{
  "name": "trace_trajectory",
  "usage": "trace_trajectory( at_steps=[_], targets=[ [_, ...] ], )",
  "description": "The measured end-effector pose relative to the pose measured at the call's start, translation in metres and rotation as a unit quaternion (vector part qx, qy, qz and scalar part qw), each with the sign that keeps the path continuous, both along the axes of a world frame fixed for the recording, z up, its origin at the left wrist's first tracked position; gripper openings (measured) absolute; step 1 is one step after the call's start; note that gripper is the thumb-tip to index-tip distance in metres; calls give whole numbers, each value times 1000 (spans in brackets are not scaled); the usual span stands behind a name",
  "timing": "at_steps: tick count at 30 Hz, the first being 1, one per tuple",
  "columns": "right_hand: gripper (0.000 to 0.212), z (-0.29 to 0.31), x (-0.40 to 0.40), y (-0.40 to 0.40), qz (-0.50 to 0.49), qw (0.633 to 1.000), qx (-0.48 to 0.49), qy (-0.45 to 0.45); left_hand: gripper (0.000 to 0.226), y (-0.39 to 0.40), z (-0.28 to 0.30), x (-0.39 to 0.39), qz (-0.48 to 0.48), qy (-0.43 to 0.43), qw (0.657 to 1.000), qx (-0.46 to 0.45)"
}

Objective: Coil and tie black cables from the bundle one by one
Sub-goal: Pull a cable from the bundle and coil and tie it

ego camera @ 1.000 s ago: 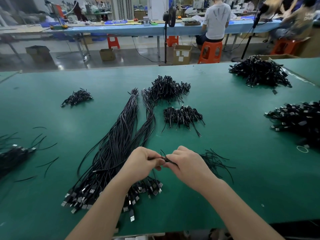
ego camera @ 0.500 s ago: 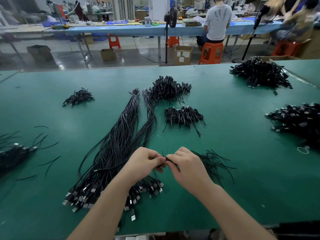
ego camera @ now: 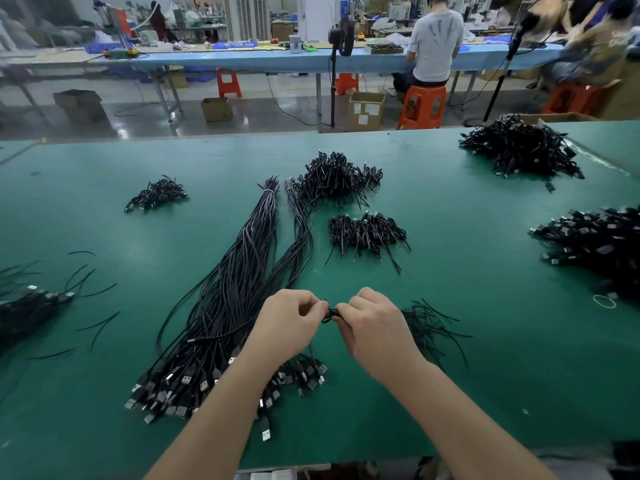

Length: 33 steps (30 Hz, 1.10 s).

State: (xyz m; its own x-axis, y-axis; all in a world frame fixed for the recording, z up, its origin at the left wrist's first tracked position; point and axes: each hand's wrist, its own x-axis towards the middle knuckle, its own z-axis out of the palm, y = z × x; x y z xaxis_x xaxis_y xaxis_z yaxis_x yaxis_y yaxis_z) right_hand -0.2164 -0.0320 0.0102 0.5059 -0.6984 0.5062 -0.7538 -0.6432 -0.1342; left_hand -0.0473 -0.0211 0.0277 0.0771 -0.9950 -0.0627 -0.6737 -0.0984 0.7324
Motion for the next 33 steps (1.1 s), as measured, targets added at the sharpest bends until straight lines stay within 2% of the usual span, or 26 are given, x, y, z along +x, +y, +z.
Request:
trace_trajectory(
  at_steps=[7,17,25,27,29,31,33],
  targets=[
    [17,-3,3,-1,-3,1000,-13,22,26,-3,0,-6,28,-22,999,-19],
    [21,-2,6,-1,-9,998,-15,65,13,-1,5,-16,-3,-141,989,-31],
    [18,-8,6,-3,-8,994,-20,103,16,-3,-1,-22,4,-194,980,-42],
    [15,-8,5,-3,2,996,-14,88,16,-2,-4,-24,-2,-213,976,-50],
    [8,-5,4,-6,-1,996,36,86,15,-2,-8,-23,-5,-191,981,-45],
    [35,7,-4,-15,-26,965,245,84,11,-3,-10,-18,7,-129,991,-23],
    [73,20,-18,-24,-7,902,431,-20,10,-5,-12,-10,45,-38,998,3]
  ],
)
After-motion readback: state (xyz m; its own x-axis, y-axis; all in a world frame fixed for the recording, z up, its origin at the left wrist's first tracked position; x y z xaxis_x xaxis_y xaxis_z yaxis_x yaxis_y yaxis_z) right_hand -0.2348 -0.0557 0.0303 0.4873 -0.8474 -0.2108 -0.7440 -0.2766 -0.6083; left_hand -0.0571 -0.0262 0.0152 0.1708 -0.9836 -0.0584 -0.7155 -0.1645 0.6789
